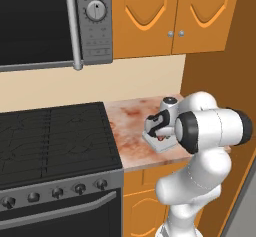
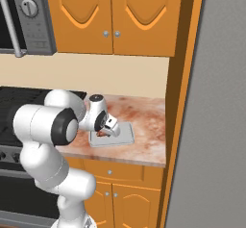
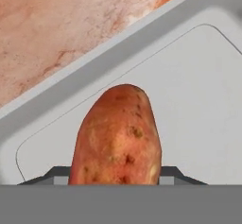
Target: Take the sweet potato and onion out of the freezer and place them in the tupperware container on the counter. Then put the tupperware containing the vegetables back in the freezer.
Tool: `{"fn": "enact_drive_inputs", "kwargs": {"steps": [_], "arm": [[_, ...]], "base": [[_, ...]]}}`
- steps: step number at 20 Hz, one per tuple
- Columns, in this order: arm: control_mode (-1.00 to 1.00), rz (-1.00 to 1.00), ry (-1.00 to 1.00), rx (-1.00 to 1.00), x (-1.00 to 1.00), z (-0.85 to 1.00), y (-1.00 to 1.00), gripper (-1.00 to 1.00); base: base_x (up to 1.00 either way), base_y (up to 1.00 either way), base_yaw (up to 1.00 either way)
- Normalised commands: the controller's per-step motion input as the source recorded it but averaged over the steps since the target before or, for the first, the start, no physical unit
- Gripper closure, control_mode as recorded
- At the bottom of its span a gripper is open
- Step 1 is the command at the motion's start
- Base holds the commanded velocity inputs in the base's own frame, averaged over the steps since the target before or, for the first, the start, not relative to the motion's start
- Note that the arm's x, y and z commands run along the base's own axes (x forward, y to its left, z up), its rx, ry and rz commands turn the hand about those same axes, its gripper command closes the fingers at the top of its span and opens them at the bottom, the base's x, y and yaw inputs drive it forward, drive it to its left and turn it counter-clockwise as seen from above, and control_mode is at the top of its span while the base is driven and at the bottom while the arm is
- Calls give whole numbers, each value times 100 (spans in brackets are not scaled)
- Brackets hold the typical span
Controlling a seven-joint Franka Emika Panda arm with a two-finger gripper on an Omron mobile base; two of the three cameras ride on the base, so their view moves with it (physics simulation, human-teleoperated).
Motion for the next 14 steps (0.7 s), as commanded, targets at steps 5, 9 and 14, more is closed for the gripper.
{"fn": "enact_drive_inputs", "kwargs": {"steps": [5,9,14], "arm": [[-100,0,0,0,0,-11,0,-100],[-100,0,-3,1,-13,3,0,-100],[-100,0,-8,0,-28,32,0,-100]], "base": [[0,0,0],[0,0,0],[0,0,0]]}}
